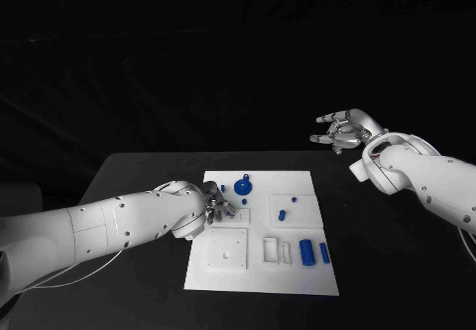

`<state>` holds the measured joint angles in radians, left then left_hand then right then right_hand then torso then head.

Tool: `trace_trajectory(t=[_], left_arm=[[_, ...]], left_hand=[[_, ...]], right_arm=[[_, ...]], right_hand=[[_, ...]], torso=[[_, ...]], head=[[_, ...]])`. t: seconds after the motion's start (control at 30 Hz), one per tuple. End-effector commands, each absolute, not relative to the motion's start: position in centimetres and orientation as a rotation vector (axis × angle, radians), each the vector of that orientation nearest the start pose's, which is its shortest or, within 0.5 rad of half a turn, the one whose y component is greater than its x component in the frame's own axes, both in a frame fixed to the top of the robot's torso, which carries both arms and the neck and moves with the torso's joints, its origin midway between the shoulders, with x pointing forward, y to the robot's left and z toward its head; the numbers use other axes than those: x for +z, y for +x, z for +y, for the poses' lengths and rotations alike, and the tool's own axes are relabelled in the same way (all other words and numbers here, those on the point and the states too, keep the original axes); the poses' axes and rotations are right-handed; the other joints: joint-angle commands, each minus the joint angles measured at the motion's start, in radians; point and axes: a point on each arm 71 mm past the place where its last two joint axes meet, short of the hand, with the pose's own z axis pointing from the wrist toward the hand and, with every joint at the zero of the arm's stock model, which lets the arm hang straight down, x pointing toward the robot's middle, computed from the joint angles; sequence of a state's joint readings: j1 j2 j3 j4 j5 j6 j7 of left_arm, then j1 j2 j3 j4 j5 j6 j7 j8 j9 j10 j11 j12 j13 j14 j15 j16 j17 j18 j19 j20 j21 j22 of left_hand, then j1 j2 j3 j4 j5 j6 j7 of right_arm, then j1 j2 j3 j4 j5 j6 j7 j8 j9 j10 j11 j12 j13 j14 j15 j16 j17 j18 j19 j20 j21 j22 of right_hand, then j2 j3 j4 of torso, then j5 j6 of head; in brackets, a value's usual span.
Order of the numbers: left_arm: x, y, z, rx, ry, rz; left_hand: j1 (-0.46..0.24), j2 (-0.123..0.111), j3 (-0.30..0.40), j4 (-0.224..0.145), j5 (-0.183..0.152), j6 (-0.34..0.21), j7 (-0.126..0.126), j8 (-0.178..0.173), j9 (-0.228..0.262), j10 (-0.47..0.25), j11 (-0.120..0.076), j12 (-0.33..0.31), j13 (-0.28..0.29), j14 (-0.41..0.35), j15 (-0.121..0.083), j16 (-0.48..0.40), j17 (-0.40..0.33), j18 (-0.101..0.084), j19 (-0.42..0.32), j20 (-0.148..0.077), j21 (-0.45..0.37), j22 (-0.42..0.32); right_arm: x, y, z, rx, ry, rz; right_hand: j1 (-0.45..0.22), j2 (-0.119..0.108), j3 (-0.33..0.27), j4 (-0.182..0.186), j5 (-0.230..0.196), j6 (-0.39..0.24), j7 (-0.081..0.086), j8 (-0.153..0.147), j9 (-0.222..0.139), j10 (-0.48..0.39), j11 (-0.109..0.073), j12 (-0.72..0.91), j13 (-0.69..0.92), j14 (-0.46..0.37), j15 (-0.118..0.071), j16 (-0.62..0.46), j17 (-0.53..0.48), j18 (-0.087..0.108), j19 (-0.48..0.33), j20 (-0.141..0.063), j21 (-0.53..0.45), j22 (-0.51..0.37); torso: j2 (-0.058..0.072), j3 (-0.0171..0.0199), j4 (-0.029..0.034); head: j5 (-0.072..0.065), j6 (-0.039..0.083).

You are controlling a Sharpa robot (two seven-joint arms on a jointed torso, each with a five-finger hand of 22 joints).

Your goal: Assemble the parts on the task board

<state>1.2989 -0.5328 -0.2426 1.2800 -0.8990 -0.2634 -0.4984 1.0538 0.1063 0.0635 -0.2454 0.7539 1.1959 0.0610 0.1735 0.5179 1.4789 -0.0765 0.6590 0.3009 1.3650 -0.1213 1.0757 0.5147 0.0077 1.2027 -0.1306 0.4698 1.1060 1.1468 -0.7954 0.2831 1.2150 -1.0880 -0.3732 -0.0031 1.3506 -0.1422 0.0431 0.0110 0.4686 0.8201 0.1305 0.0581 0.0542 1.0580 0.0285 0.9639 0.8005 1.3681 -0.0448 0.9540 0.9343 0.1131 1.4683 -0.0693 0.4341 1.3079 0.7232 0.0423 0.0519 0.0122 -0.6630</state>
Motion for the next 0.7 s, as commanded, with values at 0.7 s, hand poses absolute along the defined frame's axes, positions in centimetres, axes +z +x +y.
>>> trace_trajectory(t=[0.7], left_arm=[[-24.91,51.31,14.05,-0.425,-0.375,2.167]], left_hand=[[0.001,0.013,0.031,-0.026,0.003,0.11,-0.106,0.081,0.195,0.035,-0.011,-0.007,0.0,-0.001,0.002,-0.006,-0.004,0.0,0.064,0.001,-0.169,0.162]], right_arm=[[-11.83,55.99,-28.88,0.729,0.416,1.43]], right_hand=[[-0.001,0.005,0.002,-0.01,-0.002,0.007,0.001,-0.003,0.001,0.002,-0.007,0.009,-0.001,-0.002,-0.006,0.002,0.001,0.012,0.034,0.0,0.005,0.046]], torso=[[0.0,0.0002,-0.0007]], head=[[0.006,-0.004]])
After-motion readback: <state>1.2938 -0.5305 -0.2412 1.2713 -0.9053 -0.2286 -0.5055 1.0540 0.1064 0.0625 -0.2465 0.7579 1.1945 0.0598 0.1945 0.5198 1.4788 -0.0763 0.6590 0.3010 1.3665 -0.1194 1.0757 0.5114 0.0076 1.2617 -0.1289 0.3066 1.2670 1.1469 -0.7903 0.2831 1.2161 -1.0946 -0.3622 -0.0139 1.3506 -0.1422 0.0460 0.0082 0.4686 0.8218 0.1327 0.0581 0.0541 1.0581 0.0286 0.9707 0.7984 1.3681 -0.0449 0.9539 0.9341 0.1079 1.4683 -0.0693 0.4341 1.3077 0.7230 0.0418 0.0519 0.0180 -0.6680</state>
